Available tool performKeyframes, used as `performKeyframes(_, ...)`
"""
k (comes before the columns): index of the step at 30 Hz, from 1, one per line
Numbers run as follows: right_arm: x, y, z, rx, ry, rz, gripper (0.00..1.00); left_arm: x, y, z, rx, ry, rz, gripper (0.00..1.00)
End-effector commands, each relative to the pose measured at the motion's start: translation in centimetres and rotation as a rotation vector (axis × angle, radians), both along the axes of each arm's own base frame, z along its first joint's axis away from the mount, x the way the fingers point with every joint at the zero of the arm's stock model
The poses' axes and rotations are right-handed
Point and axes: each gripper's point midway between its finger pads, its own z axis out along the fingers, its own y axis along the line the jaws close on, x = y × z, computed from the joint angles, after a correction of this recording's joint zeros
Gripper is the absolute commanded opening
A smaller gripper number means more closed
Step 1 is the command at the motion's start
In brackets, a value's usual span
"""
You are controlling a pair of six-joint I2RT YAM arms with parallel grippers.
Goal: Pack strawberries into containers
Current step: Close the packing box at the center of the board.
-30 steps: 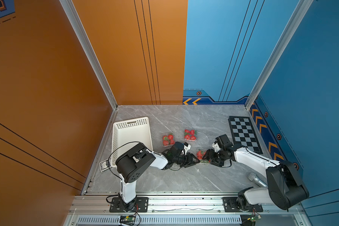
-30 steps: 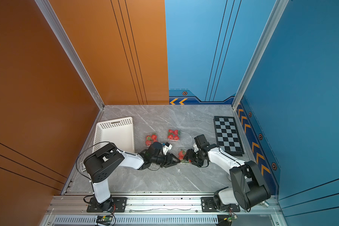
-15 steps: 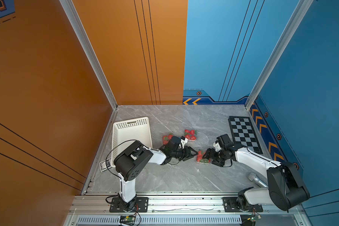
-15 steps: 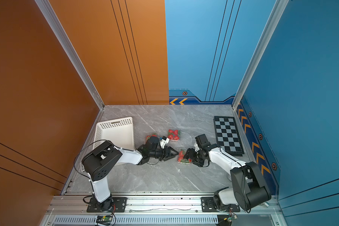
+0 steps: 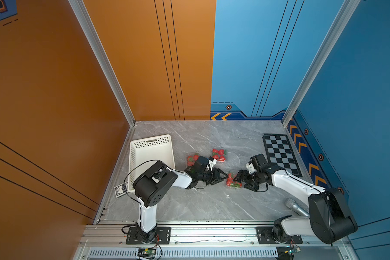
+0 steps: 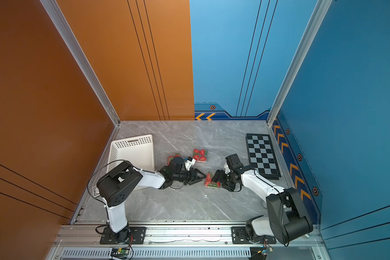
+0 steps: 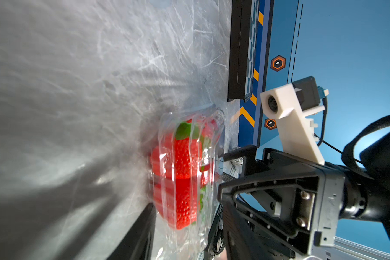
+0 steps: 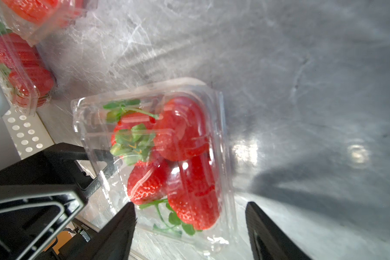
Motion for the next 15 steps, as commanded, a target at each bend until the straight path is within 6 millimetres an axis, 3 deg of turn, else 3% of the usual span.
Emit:
performKeyframes(1,0.1,0.3,0.0,0.008,0.002,0.01,0.77,0.8,-0.5,0.3,-0.017,-0.028,-0.023,0.5)
performKeyframes(9,0.1,0.7,-0.1,0.016,0.001,0.022,0.72,2.6,-1.1,-0.5,-0.02,-0.024,-0.018,0.49)
performKeyframes(15,0.1,0.8,-0.3,0.016,0.007,0.026,0.7,3.5,-1.2,-1.1,-0.015,-0.016,-0.001,0.42)
